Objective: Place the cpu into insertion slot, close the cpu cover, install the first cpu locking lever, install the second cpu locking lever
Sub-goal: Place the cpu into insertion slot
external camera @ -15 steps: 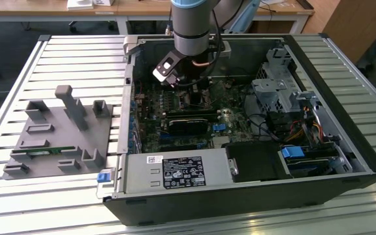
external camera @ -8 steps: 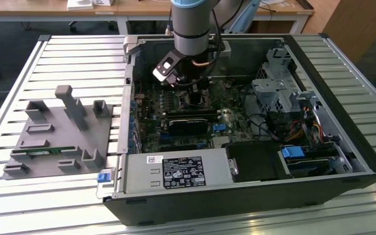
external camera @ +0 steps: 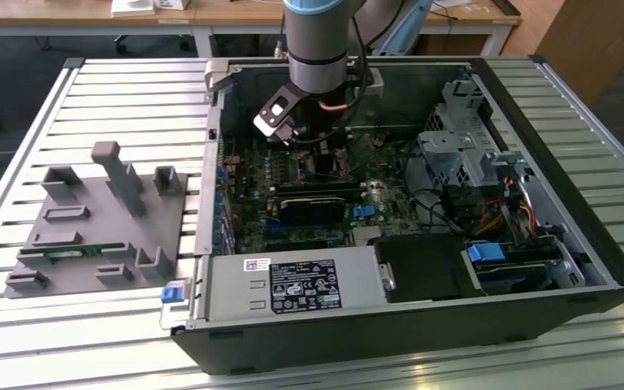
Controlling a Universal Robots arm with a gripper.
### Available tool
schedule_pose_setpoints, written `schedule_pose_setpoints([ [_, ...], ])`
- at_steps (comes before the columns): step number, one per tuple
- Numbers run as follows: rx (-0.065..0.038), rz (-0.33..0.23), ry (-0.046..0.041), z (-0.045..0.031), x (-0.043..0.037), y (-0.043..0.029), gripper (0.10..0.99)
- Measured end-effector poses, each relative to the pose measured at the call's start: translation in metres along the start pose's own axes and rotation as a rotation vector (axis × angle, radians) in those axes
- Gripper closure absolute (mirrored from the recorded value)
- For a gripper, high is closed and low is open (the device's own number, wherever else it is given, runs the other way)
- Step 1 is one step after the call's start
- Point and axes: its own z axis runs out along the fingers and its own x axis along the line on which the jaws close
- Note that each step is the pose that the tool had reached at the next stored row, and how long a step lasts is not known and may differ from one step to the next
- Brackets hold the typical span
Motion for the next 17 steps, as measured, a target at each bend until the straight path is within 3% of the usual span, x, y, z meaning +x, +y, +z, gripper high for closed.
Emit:
schedule_pose_setpoints([
  [7,0.000,0.000,0.0002,-0.0079,0.0001,0.0007,0.471],
  [14,0.008,0.000,0.0002,-0.0154,0.0002,0.0022,0.482],
  [16,0.010,0.000,0.0001,-0.0166,0.0002,0.0027,0.608],
  [17,0.011,0.000,0.0002,-0.0168,0.0002,0.0028,0.608],
])
